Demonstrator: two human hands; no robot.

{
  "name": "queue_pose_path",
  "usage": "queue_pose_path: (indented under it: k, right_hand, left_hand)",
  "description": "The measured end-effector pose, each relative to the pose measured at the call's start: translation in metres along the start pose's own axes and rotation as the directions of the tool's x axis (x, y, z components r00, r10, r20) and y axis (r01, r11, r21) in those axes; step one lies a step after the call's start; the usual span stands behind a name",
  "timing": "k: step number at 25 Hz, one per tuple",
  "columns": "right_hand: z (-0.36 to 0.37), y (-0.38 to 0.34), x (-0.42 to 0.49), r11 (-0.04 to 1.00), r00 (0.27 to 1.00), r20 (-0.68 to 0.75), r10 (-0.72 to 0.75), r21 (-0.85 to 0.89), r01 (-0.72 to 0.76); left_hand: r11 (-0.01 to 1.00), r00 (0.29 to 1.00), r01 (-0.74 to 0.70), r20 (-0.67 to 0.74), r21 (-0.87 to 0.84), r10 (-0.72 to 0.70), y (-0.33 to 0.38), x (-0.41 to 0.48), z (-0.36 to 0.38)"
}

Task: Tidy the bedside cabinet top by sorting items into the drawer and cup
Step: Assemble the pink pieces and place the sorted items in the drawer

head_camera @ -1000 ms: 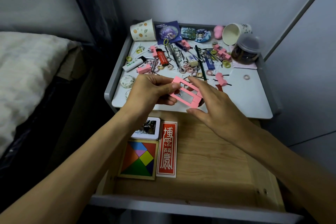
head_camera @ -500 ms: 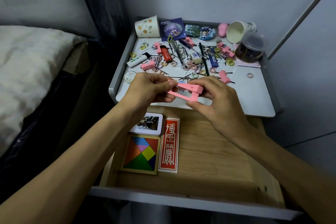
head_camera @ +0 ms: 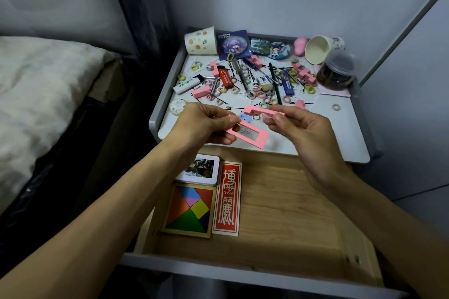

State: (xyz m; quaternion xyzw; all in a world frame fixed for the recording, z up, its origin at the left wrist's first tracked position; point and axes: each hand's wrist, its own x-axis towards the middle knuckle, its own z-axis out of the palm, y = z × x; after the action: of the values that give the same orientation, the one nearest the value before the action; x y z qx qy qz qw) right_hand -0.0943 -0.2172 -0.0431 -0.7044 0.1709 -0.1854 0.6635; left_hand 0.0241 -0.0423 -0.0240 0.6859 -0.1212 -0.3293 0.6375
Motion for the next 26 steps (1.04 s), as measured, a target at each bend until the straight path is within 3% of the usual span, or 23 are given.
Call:
queue_pose_path:
  k: [8,14,17,19,22,26]
  right_hand:
    - [0.006,0.001,-0.003,0.995,0.992,0.128,0.025,0.094,-0.038]
    - [0.008,-0.005,-0.009,0.975,0.982,0.15,-0.117,-0.169,0.142]
    - [0.009,-0.007,-0.012,0.794,0.947,0.204,-0.249,-0.517,0.321]
    - [0.01,-0.008,-0.014,0.648,0.912,0.237,-0.335,-0.645,0.405]
    - [0.011,-0.008,-0.017,0.497,0.872,0.264,-0.413,-0.737,0.458]
    - [0.014,-0.007,-0.018,0.449,0.862,0.259,-0.436,-0.768,0.458]
  left_hand:
    - [0.998,1.0,0.024,0.011,-0.058,-0.024,0.003,-0.002,0.0]
    - [1.0,1.0,-0.003,-0.001,-0.031,0.003,0.004,-0.003,-0.002]
    - [1.0,1.0,-0.006,-0.007,-0.026,0.006,0.004,-0.002,-0.003]
    - [1.0,1.0,0.0,-0.01,-0.021,0.0,0.004,-0.002,-0.003]
    - [1.0,1.0,0.009,-0.007,-0.024,-0.01,0.003,-0.002,-0.003]
    - [1.0,1.0,0.006,-0.006,-0.017,-0.007,0.004,-0.002,-0.004]
